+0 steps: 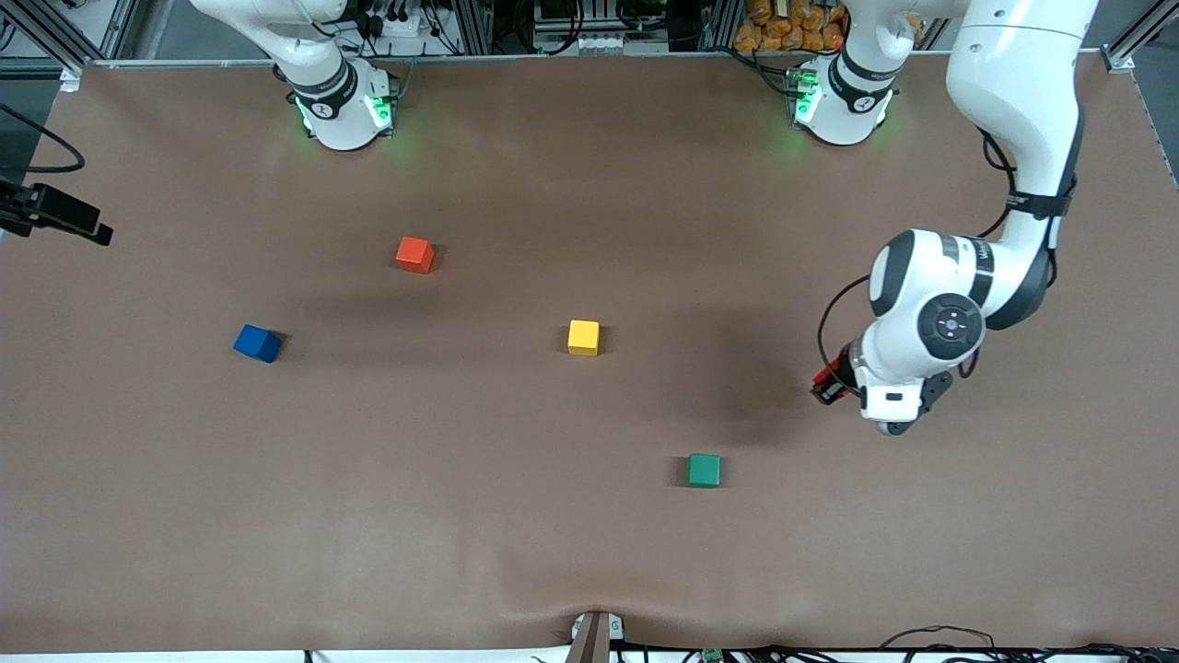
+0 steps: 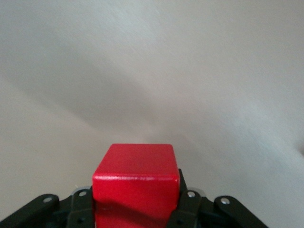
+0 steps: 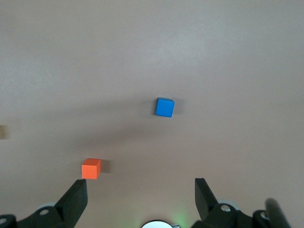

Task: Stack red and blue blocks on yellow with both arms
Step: 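Lift the red cube and carry it over the yellow cube, then lower the red cube onto the yellow cube with the left gripper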

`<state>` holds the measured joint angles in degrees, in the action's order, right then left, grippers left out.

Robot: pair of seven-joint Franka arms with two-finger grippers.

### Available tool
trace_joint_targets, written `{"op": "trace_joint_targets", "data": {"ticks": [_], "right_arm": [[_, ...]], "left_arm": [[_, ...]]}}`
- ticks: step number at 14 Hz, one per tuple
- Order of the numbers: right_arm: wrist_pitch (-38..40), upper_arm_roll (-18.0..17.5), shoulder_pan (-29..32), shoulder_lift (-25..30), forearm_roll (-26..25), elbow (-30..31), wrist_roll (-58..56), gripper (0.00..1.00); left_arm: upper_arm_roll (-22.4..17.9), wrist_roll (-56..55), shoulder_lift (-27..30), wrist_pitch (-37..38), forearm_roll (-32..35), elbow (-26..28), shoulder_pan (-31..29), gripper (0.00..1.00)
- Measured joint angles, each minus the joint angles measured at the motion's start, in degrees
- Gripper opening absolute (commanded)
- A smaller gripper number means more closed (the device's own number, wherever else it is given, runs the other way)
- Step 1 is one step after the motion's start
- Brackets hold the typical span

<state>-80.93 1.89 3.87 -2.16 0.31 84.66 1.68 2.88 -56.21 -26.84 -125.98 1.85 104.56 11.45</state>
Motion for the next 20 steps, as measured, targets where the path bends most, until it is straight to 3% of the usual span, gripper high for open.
{"op": "trace_joint_targets", "data": {"ticks": [8, 10, 12, 20], "right_arm": [[0.07, 0.05, 0.16, -0.04, 0.00, 0.00, 0.00, 1.00], [0.09, 0.05, 0.17, -0.16, 0.00, 0.00, 0.00, 1.00], [0.09, 0.05, 0.17, -0.31, 0.00, 0.00, 0.00, 1.00], [0.10, 0.06, 0.19, -0.47, 0.00, 0.00, 0.00, 1.00]], "left_arm": [[0.18, -0.29, 0.52, 0.20, 0.00, -3.71, 10.15, 0.26], [0.24, -0.31, 0.53, 0.40, 0.04, -5.11, 13.63, 0.17], [0.31, -0.14, 0.37, 0.47, 0.79, -6.43, 16.92, 0.15], [0.34, 3.12, -10.18, 0.49, 1.46, -19.93, 27.75, 0.13]]}}
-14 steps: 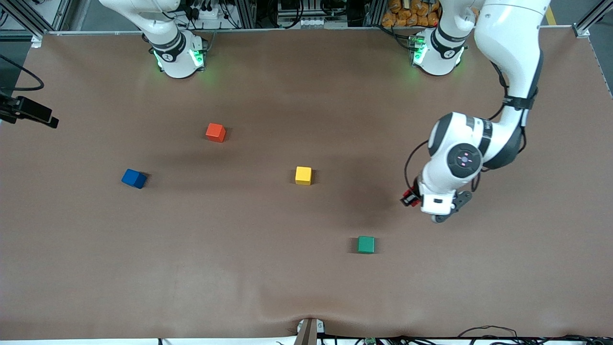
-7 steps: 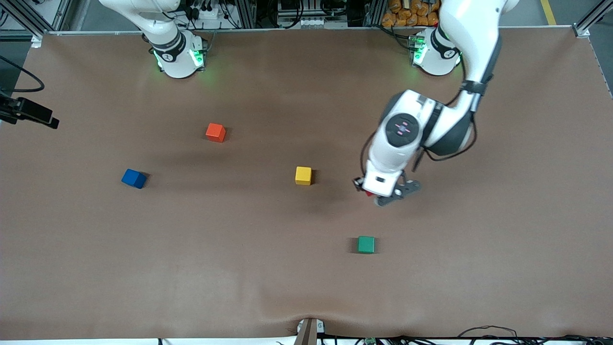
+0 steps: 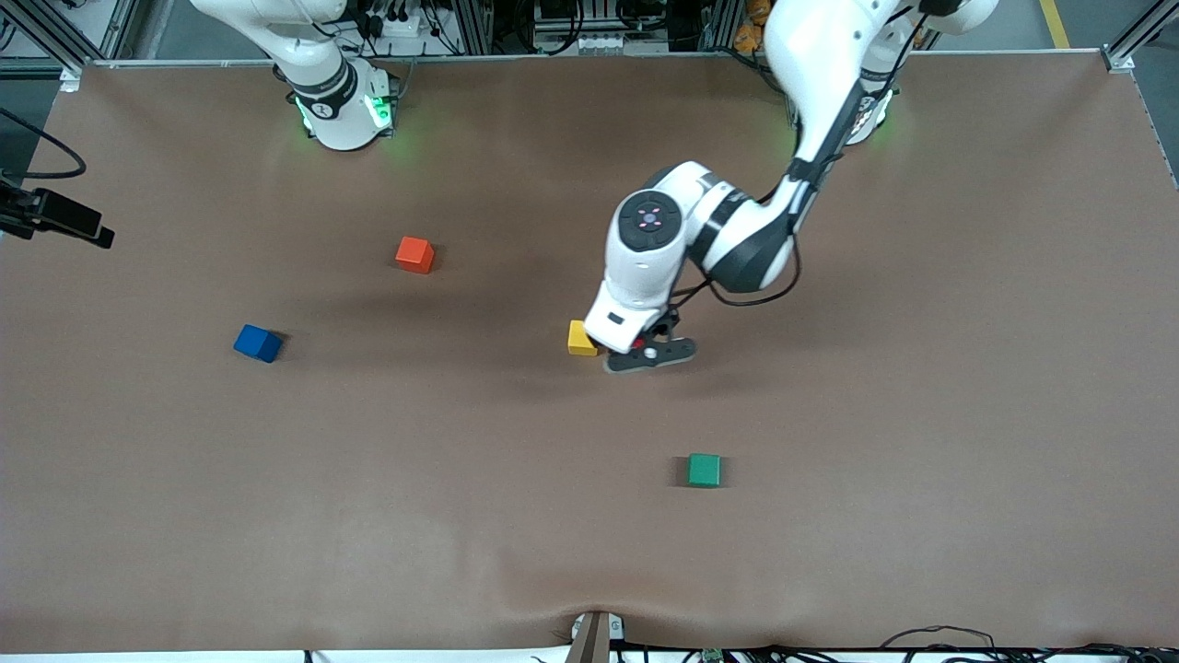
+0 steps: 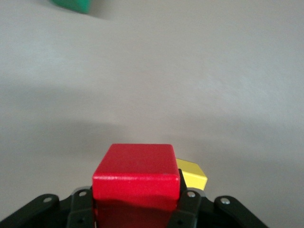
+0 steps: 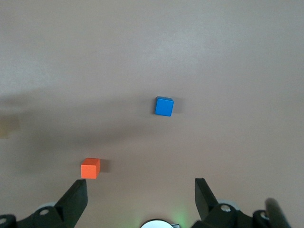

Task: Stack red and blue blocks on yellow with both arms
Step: 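Lower the red cube onto the yellow cube with the left gripper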

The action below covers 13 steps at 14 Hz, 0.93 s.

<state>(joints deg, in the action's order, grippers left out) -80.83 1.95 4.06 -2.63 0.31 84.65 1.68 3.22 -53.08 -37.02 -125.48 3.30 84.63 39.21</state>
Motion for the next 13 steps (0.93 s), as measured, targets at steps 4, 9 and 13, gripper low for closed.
{"op": "trace_joint_targets", "data": {"ticks": [4, 9, 13], "right_arm": [[0.02, 0.00, 0.00, -0.96, 0.00, 0.00, 0.00, 1.00], [0.17, 0.04, 0.19, -3.59, 0.00, 0.05, 0.00, 1.00], [0.16, 0.04, 0.66, -6.17, -0.03, 0.05, 0.00, 1.00]], "left_arm": [[-0.01, 5.71, -3.90, 0.00, 0.01, -3.92, 3.39, 0.05], [-0.03, 10.28, -7.43, 0.00, 0.01, -6.78, 4.84, 0.07], [-0.05, 10.32, -8.87, 0.01, 0.01, -6.89, 5.90, 0.16]]}}
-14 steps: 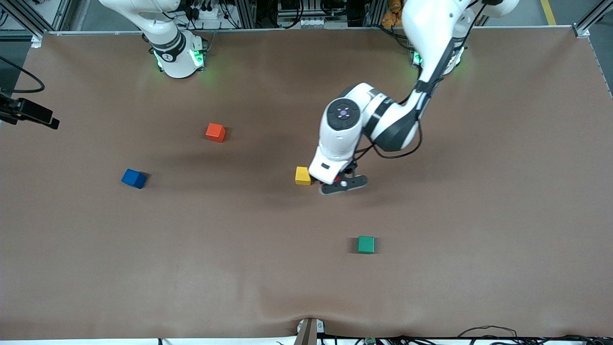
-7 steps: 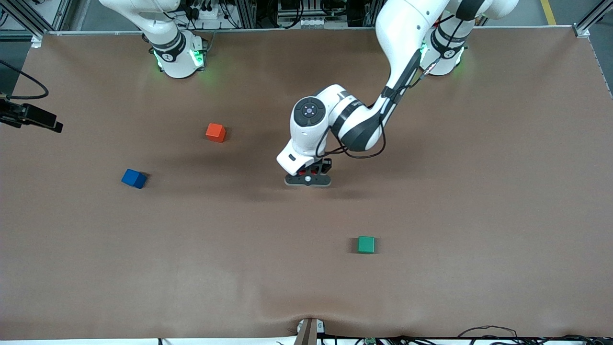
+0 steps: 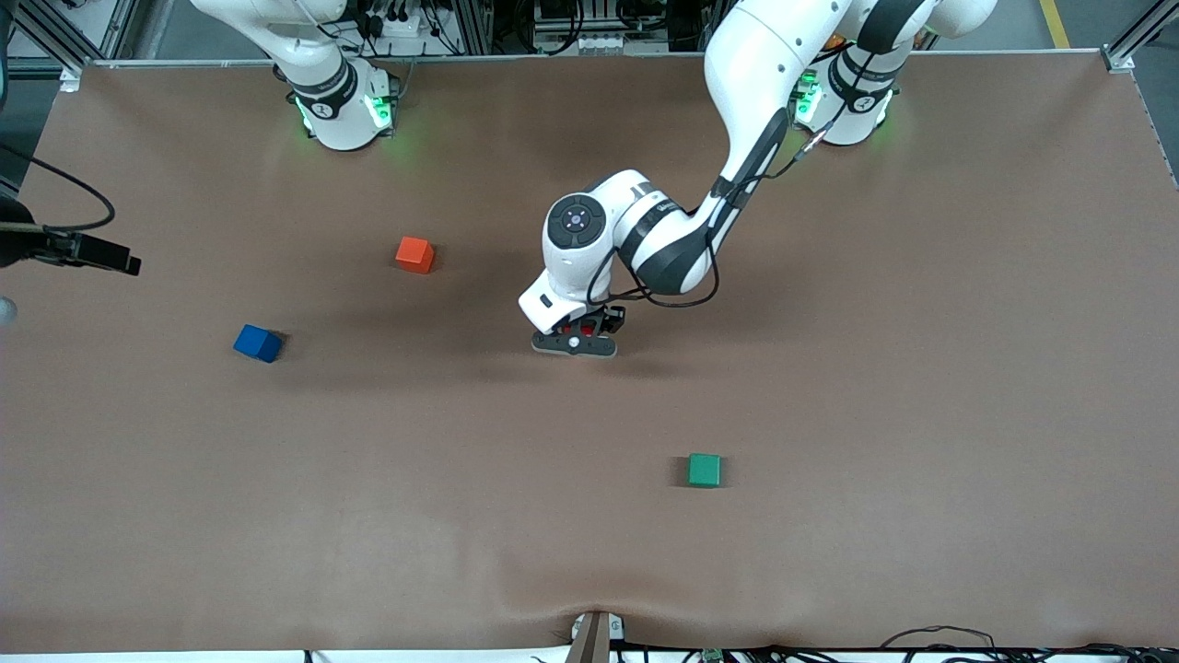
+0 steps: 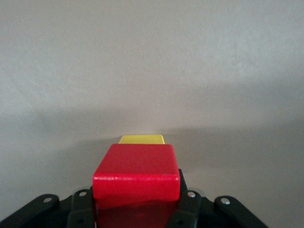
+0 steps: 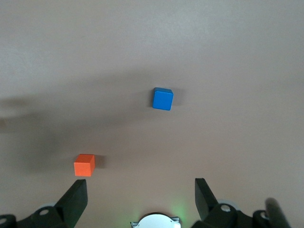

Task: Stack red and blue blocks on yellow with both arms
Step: 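Lower the red cube onto the yellow cube with the left gripper, then release the red cube while the right gripper reaches the blue cube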

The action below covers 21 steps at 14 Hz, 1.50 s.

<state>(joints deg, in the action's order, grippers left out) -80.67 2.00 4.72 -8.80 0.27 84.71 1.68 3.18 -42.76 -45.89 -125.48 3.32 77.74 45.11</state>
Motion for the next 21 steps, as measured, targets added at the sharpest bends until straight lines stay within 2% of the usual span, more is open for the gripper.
{"op": "trace_joint_targets", "data": {"ticks": [3, 6, 8, 13, 16, 19, 21], "right_arm": [[-0.02, 0.02, 0.84, -0.70, 0.03, 0.42, 0.03, 1.00], [-0.12, 0.01, 1.55, -0.69, 0.15, 2.14, 0.28, 1.00], [-1.24, -0.15, 1.54, -0.66, 0.23, 3.26, 0.92, 1.00], [-6.93, -0.14, 1.67, -0.73, 0.29, 8.76, 1.32, 1.00], [-10.27, -0.07, 3.03, -0.76, 0.29, 13.39, 1.27, 1.00], [-12.62, -0.09, 3.63, -1.01, 0.30, 15.21, 1.24, 1.00], [-15.79, -0.14, 3.63, -1.52, 0.32, 16.95, 1.24, 1.00]], "left_arm": [[0.00, 0.00, -0.83, 0.01, 0.00, 0.00, 0.55, 0.26], [-0.02, 0.00, -0.89, 0.42, 0.00, -0.01, 0.59, 0.30], [-0.08, 0.00, -0.89, 1.53, 0.00, -0.01, 0.59, 0.40], [-0.15, 0.00, -0.90, 2.04, 0.01, 0.00, 0.59, 0.44], [-0.22, 0.00, -1.15, 2.08, 0.01, 0.01, 0.59, 0.50], [-0.23, 0.00, -1.49, 2.08, 0.00, -0.05, 0.59, 0.53], [-0.24, 0.00, -1.49, 2.08, 0.00, -0.05, 0.59, 0.70]]}}
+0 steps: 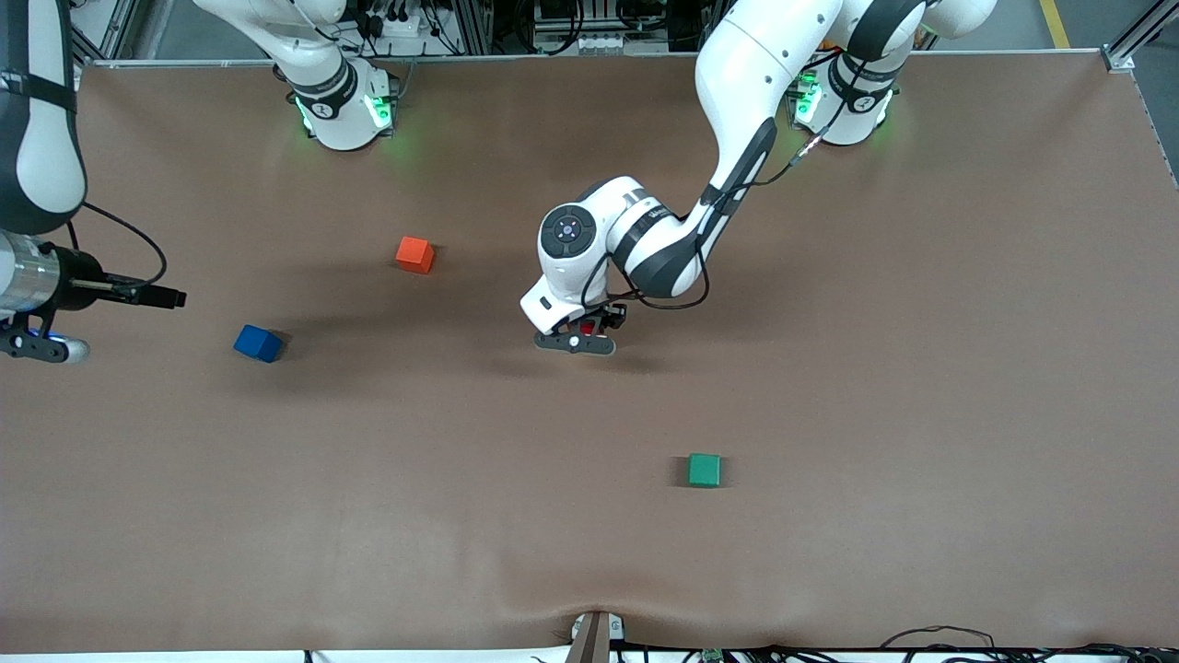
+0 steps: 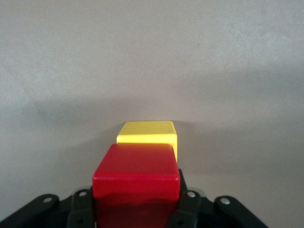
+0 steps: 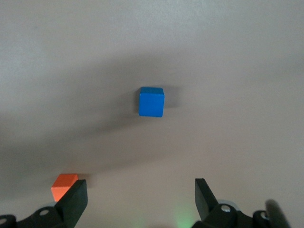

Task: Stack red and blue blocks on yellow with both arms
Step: 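Release the red cube while the right gripper reaches the blue cube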

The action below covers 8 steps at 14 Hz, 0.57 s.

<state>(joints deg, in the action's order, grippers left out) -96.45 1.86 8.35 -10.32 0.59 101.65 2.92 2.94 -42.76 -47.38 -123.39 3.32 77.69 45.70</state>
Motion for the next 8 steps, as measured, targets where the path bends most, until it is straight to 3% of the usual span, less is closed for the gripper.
{"op": "trace_joint_targets", "data": {"ticks": [1, 8], "right_arm": [[-2.26, 0.01, 0.00, -0.40, 0.01, 1.41, 0.00, 1.00], [-15.85, 0.05, 0.20, -5.72, 0.01, 8.93, -2.17, 1.00]], "left_arm": [[0.00, 0.00, -0.03, 0.00, 0.00, 0.00, 0.00, 1.00], [-0.04, 0.00, -0.21, -0.05, 0.00, -0.53, 0.00, 1.00]]}}
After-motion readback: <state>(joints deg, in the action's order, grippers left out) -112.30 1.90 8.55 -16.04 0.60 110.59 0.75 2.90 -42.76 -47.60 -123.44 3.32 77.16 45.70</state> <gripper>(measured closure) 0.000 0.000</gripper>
